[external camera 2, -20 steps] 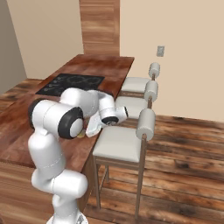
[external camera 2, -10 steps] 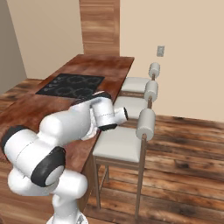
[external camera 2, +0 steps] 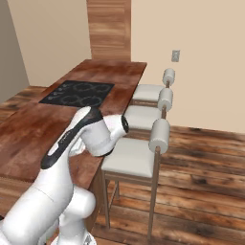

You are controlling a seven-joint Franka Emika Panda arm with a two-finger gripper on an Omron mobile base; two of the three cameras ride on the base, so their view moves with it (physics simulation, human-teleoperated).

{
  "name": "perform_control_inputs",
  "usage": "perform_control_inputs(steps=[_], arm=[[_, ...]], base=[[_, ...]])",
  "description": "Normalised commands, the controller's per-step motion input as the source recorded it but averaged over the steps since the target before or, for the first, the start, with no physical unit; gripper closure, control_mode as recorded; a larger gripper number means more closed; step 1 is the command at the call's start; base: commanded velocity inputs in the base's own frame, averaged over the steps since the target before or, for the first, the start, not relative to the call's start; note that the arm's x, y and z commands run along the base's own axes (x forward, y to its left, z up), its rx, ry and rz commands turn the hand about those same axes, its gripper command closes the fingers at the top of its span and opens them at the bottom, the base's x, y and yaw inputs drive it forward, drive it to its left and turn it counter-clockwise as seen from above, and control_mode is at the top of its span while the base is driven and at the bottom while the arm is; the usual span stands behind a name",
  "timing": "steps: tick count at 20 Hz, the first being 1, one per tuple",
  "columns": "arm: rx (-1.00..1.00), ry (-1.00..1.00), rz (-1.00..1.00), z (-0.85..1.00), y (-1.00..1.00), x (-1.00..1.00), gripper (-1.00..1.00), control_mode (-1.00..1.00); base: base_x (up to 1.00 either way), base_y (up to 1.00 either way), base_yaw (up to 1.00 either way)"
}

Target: Get the candle and the beer from the cabinet and move them to the dining counter.

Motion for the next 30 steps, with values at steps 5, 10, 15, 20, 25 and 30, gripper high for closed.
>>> perform_control_inputs(steps=[5, 10, 15, 20, 25, 30], arm=[[-0.03, 0.13, -0.04, 0.65, 0.53, -0.86, -1.0, -1.0], [-0.09, 0.19, -0.08, 0.44, 0.67, -0.58, -1.0, -1.0], [-0.14, 0.18, -0.16, 0.24, 0.68, -0.48, -1.0, -1.0], [-0.09, 0.11, -0.29, 0.04, 0.54, -0.61, -1.0, -1.0], [-0.06, 0.05, -0.35, -0.05, 0.53, -0.71, -1.0, -1.0], [-0.05, 0.11, -0.23, -0.24, 0.46, -0.24, -1.0, -1.0]], base=[[0.0, 0.0, 0.0], [0.0, 0.0, 0.0], [0.0, 0.0, 0.0], [0.0, 0.0, 0.0], [0.0, 0.0, 0.0], [0.0, 0.0, 0.0]])
